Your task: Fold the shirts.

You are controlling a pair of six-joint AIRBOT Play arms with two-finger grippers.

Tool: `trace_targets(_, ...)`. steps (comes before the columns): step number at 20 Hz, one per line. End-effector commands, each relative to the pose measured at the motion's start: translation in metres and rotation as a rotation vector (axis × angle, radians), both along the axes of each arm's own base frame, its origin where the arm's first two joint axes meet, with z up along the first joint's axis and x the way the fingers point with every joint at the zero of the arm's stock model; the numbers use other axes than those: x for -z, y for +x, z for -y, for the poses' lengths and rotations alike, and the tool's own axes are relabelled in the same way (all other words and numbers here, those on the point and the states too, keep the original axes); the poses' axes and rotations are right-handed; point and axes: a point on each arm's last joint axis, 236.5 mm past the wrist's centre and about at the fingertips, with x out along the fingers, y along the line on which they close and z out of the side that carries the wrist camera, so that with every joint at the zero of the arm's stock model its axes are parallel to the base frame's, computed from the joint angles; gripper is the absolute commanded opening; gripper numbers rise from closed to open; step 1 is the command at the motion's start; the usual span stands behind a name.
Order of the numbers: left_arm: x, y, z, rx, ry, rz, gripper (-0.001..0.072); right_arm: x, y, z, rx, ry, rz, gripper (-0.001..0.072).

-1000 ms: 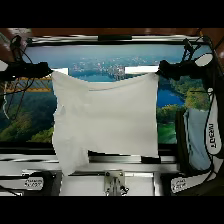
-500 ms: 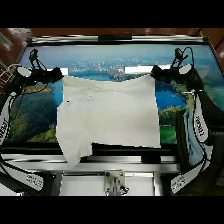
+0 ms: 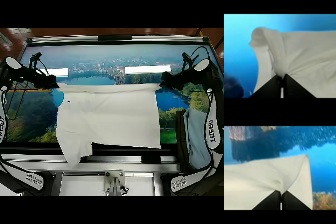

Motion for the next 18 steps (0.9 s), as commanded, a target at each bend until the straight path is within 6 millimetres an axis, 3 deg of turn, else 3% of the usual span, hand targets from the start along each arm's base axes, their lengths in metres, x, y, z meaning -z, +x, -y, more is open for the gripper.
trace_targets(1,0.020,-0.062,-0.006,0.066,0.051,-0.293,0.0038,0.016,-0.067,-0.001,-0.120,-0.037,-0.266,0.0067)
trace_targets(5,0.047,-0.077,0.010,0.071,0.063,-0.407,0.0038,0.039,-0.082,-0.019,-0.153,-0.066,-0.340,0.0067)
trace_targets(8,0.051,-0.078,0.011,0.045,0.069,-0.428,0.0039,0.049,-0.083,-0.024,-0.128,-0.057,-0.381,0.0067)
trace_targets(11,0.052,-0.080,0.007,0.037,0.085,-0.437,0.0039,0.054,-0.086,-0.023,-0.129,-0.059,-0.403,0.0067)
trace_targets(16,0.053,-0.091,0.005,0.050,0.096,-0.484,0.0039,0.060,-0.102,-0.001,-0.142,-0.156,-0.470,0.0068)
trace_targets(17,0.054,-0.092,0.005,0.052,0.096,-0.484,0.0041,0.060,-0.100,-0.001,-0.138,-0.157,-0.459,0.0100)
trace_targets(18,0.053,-0.093,0.005,0.062,0.096,-0.486,0.0056,0.061,-0.097,-0.002,-0.137,-0.158,-0.448,0.0255)
